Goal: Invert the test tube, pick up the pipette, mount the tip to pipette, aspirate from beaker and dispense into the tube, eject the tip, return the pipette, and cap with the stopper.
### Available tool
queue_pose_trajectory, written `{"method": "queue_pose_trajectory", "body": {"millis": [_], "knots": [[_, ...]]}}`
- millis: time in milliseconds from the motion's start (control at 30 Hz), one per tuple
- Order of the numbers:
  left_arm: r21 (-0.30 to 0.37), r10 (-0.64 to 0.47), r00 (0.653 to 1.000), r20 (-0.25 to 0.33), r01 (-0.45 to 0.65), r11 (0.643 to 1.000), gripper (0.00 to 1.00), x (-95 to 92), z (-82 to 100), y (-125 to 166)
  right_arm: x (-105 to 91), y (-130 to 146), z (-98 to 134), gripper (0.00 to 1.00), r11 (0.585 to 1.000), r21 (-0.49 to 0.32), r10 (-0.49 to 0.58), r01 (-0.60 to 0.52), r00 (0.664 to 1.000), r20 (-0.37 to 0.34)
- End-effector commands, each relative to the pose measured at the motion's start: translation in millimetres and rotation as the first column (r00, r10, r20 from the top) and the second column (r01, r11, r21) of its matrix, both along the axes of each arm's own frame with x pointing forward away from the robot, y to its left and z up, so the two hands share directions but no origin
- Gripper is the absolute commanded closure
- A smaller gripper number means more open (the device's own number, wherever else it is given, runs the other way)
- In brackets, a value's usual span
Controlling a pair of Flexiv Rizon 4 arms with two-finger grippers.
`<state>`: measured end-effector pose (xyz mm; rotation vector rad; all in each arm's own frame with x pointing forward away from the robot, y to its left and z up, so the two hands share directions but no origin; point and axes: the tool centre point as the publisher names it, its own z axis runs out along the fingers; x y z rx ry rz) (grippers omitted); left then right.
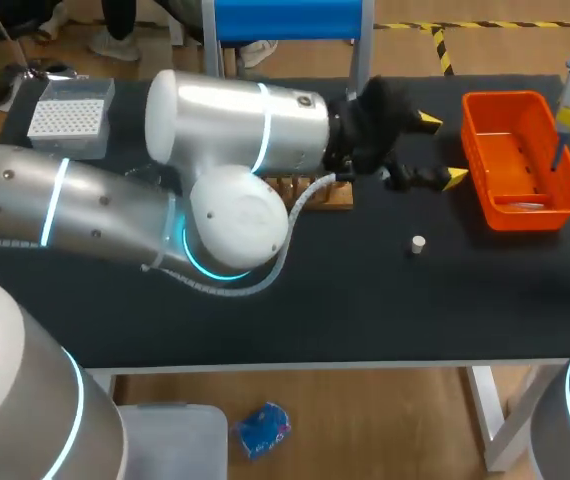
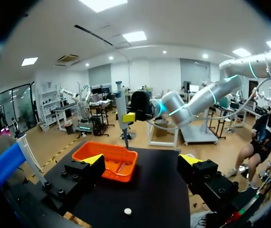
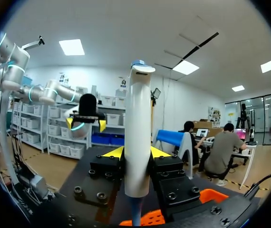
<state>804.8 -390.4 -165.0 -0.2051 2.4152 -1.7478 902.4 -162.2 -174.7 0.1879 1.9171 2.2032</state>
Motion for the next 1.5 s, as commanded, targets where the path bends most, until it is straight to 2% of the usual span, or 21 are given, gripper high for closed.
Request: {"method": "queue_pose_trajectory", "body": {"millis": [33,100,267,400,1200,1333,1500], "knots": [[-0.268,-0.015,0.998,0.06,0.03,0.963,0.0,-3.5,-8.1,6.1,-16.9,14.5,1.6,1.0,0.998,0.061,0.036,-0.035,0.999,-0.019],[-0.274,-0.014,0.998,0.059,0.029,0.961,0.0,-4.3,-9.9,6.6,-27.8,27.4,4.4,1.0,0.989,0.127,0.078,-0.072,0.996,-0.042],[-0.288,-0.01,0.998,0.065,0.028,0.957,0.0,-4.6,-12.5,7.8,-46.4,68.8,3.0,1.0,0.972,0.169,0.176,-0.165,0.983,-0.05],[-0.291,-0.011,0.997,0.072,0.032,0.956,0.0,-4.3,-12.4,8.1,-58.8,104.8,-9.8,1.0,0.967,0.113,0.238,-0.23,0.97,-0.059],[-0.291,-0.011,0.997,0.072,0.032,0.956,0.0,-4.3,-12.4,8.1,-58.8,104.8,-9.8,1.0,0.967,0.113,0.238,-0.23,0.97,-0.059],[-0.309,0.005,0.995,0.099,0.026,0.951,0.0,-4.1,-15.7,8.5,-66.8,110.5,-10.8,1.0,0.959,0.114,0.268,-0.26,0.961,-0.062],[-0.314,0.008,0.995,0.097,0.023,0.949,0.0,-3.8,-25.0,10.9,-75.6,116.1,-14.4,1.0,0.957,0.092,0.284,-0.277,0.956,-0.077]]}}
